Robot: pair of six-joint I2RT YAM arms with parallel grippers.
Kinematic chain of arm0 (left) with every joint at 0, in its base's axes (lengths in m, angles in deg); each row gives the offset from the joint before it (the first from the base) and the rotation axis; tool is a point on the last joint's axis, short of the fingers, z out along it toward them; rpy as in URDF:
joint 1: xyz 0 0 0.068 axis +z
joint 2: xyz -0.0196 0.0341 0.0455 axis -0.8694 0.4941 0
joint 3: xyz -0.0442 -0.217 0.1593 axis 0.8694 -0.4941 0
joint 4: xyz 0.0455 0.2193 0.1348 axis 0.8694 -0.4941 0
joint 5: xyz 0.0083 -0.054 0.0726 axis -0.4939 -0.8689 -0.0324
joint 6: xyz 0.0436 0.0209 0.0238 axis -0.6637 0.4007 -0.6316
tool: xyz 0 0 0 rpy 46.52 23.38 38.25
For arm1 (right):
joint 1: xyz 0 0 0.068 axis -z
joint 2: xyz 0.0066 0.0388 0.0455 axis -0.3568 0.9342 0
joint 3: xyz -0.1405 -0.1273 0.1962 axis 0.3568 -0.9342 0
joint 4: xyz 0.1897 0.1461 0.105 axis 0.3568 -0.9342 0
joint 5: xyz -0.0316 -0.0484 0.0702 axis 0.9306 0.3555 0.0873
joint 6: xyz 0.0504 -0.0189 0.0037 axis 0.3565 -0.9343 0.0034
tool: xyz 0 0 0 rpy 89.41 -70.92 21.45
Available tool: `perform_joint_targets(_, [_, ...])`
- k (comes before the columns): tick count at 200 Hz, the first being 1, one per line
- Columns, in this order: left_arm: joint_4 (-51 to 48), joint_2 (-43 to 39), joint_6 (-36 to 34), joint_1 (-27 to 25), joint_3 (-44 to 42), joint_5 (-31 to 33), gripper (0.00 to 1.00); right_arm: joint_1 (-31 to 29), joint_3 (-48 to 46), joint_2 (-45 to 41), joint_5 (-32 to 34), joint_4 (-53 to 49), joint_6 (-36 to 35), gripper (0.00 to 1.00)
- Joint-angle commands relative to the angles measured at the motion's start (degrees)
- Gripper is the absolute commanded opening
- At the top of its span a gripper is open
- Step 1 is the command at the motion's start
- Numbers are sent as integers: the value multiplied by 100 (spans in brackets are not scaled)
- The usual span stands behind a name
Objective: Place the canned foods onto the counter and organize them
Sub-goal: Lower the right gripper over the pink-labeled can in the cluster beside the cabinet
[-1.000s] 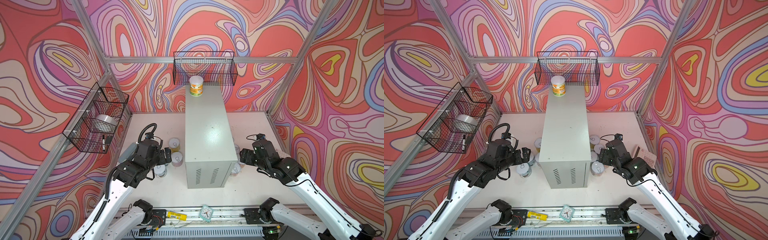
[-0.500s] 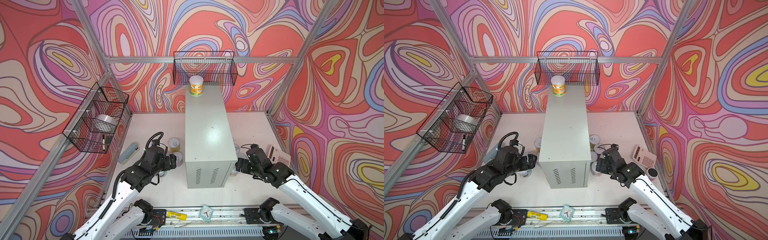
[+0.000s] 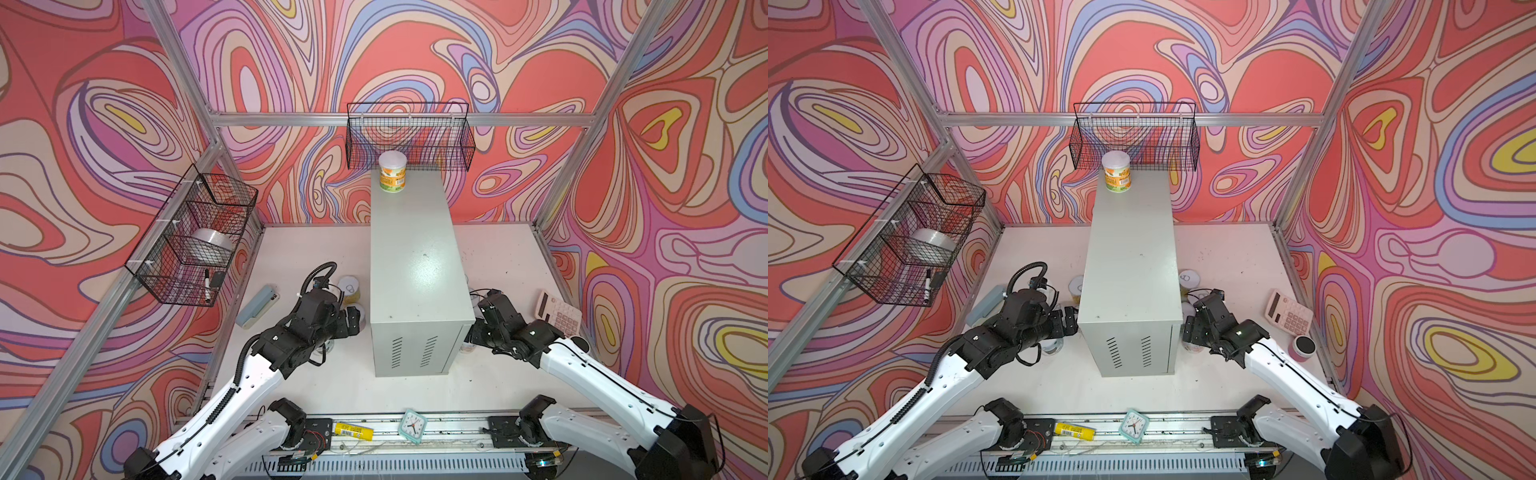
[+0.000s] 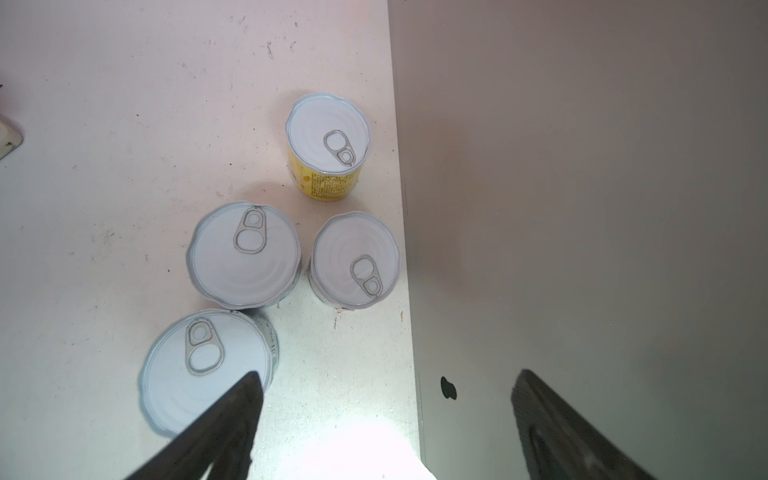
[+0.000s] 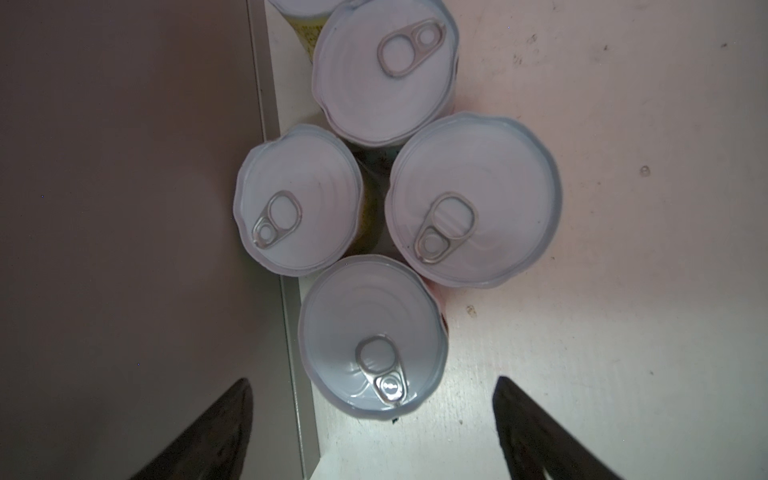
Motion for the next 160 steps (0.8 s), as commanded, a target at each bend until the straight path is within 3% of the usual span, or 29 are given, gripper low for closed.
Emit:
perform_joint_targets(1, [165, -103, 75, -28, -134, 36, 94, -60, -55, 61, -19, 166, -20, 94])
perform_joint_targets(160, [607, -12, 33, -27, -385, 145, 93, -127, -514, 694, 88, 1003, -46, 94])
